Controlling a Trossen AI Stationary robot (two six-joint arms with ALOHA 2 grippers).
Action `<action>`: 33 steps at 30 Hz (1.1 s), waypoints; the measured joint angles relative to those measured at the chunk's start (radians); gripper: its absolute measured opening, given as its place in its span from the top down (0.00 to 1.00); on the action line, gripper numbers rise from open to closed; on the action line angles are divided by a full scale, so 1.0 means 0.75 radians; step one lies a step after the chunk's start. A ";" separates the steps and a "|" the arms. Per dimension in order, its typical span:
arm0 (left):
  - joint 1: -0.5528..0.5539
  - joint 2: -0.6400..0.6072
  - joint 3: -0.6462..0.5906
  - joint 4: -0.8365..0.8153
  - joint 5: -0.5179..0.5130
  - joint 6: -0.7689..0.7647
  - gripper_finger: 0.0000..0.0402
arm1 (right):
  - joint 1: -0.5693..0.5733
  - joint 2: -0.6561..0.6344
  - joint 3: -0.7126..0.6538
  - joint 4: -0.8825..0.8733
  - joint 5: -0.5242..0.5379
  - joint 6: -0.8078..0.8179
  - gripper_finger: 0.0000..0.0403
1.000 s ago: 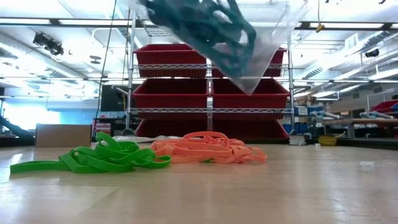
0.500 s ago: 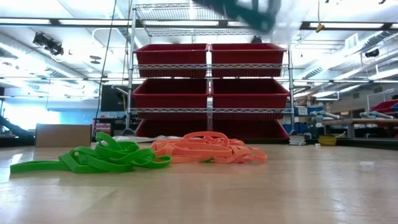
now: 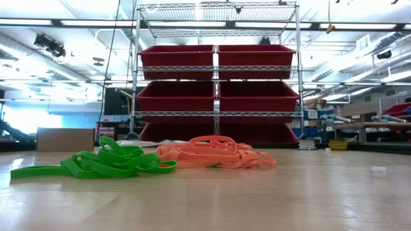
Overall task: Sort rubber bands
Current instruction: Close the transparent zip bag
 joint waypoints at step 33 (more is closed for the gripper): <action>0.053 0.000 0.000 0.026 -0.025 -0.041 1.00 | 0.010 0.003 0.000 -0.015 0.154 -0.099 1.00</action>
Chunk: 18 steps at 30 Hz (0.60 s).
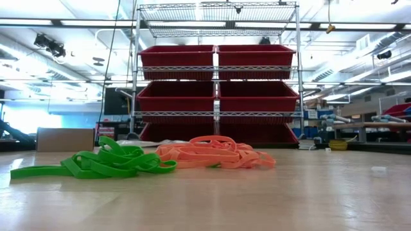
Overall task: Sort rubber bands
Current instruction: Close the transparent zip bag
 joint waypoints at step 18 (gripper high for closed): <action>0.019 0.000 0.001 -0.062 -0.162 -0.316 0.94 | 0.052 0.000 0.000 -0.140 0.288 -0.031 1.00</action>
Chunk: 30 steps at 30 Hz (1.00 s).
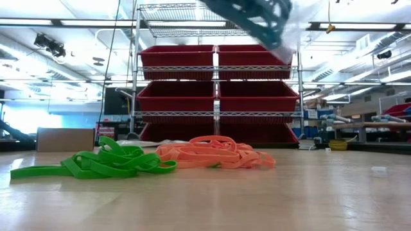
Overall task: Sort rubber bands
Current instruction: Close the transparent zip bag
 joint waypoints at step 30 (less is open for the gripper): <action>-0.025 -0.003 0.000 -0.113 0.000 -0.436 0.57 | -0.027 -0.063 0.000 -0.046 0.089 0.054 1.00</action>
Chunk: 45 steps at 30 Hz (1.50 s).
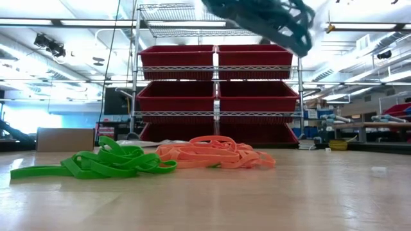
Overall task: Sort rubber bands
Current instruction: Close the transparent zip bag
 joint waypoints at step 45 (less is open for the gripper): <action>-0.039 -0.017 0.000 0.081 -0.199 0.271 1.00 | -0.008 -0.036 0.000 -0.089 0.048 0.005 0.96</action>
